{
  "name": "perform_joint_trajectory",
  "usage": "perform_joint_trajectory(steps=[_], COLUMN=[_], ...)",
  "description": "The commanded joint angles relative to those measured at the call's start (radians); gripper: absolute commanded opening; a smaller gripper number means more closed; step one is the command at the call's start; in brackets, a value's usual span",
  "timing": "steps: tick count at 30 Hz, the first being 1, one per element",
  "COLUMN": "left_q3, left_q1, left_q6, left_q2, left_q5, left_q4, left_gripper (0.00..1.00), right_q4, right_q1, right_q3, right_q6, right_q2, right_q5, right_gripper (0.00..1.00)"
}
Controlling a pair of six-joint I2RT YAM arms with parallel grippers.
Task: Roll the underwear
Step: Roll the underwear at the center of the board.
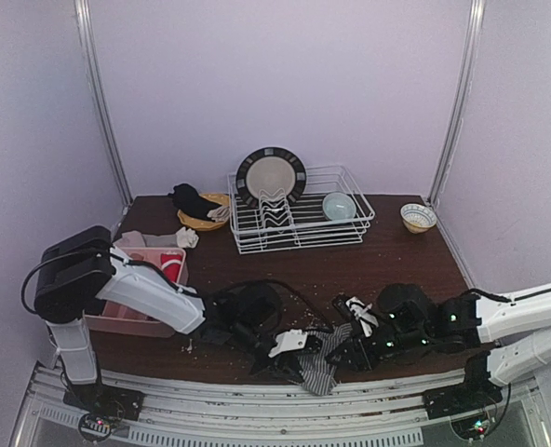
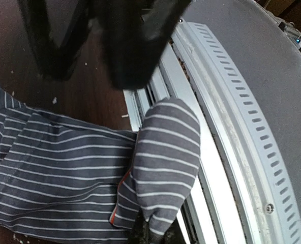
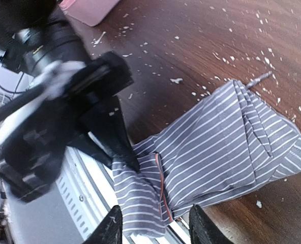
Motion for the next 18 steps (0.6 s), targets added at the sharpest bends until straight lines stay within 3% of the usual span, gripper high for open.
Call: perform_joint_trajectory(steps=[1, 3, 9, 18], left_q3=[0.099, 0.171, 0.361, 0.433], left_q1=[0.029, 0.043, 0.073, 0.132], left_q6=[-0.126, -0.147, -0.175, -0.246], left_q2=[0.065, 0.105, 0.238, 0.327], left_q5=[0.114, 0.139, 0.166, 0.266], left_q4=[-0.181, -0.277, -0.521, -0.59], left_gripper=[0.0, 0.0, 0.0, 0.0], right_q4=[-0.049, -0.029, -0.071, -0.118], right_q1=[0.093, 0.131, 0.199, 0.269], right_q3=[-0.019, -0.029, 0.011, 0.038], right_q6=[-0.033, -0.05, -0.128, -0.187], right_q2=[-0.044, -0.06, -0.06, 0.001], right_q5=[0.305, 0.38, 0.406, 0.447], right_gripper=[0.41, 0.4, 0.41, 0.4])
